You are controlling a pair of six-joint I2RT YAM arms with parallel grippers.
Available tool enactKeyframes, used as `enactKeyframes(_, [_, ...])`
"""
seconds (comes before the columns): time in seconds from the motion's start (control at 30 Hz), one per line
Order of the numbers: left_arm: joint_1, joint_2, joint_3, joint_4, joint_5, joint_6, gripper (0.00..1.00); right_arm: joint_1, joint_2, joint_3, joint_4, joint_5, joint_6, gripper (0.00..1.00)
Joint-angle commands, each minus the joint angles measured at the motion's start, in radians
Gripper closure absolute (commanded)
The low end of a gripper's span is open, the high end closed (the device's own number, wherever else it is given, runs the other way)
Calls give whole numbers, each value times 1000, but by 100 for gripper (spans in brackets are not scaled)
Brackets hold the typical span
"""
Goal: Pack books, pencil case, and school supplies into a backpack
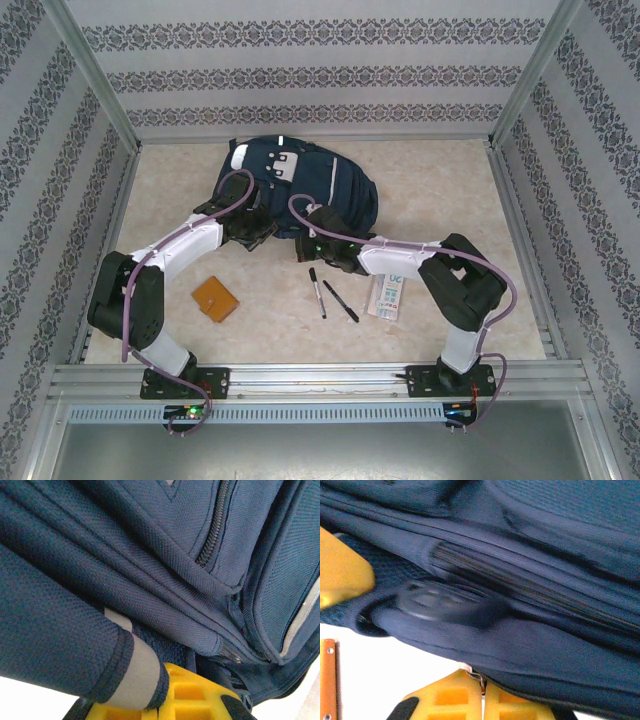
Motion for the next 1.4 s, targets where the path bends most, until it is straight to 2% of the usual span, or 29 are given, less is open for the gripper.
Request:
enactKeyframes(0.0, [26,-17,33,-32,-65,62,100,-52,-48,-47,-110,-67,-14,100])
enactKeyframes(0.23, [70,15,62,-50,-99,220,100,-175,-156,-119,-203,-100,-85,100])
enactKeyframes(0.47, [148,57,88,-10,-56,361,100,-277,-178,-121,-262,-151,-177,100])
enactKeyframes(0.53, [171,101,128,-9,-12,412,100,-281,-167,-103,-277,-196,-212,100])
enactKeyframes(0.63, [190,190,225,-17,18,472,99,-265,-143,-67,-275,-334,-260,100])
enactKeyframes(0.67, [194,217,250,-14,17,489,91,-253,-134,-54,-274,-369,-266,100])
enactKeyframes(0.73, [204,261,316,-34,23,491,63,-219,-106,-19,-261,-439,-252,100])
enactKeyframes(0.77, [205,269,339,-47,29,482,54,-204,-91,1,-252,-459,-234,100])
enactKeyframes(0.83, [205,251,347,-52,34,448,44,-167,-50,48,-226,-487,-181,100])
enactKeyframes(0.93, [203,193,284,-69,40,346,38,-124,23,129,-181,-531,-117,100])
enactKeyframes(1.03, [193,145,190,-99,89,269,36,-91,90,217,-171,-555,-89,100])
enactKeyframes(1.17, [138,116,119,-92,134,203,34,-67,148,288,-175,-570,-89,100])
enactKeyframes(1.37, [37,107,85,-64,38,133,33,-59,180,299,-174,-597,-89,100])
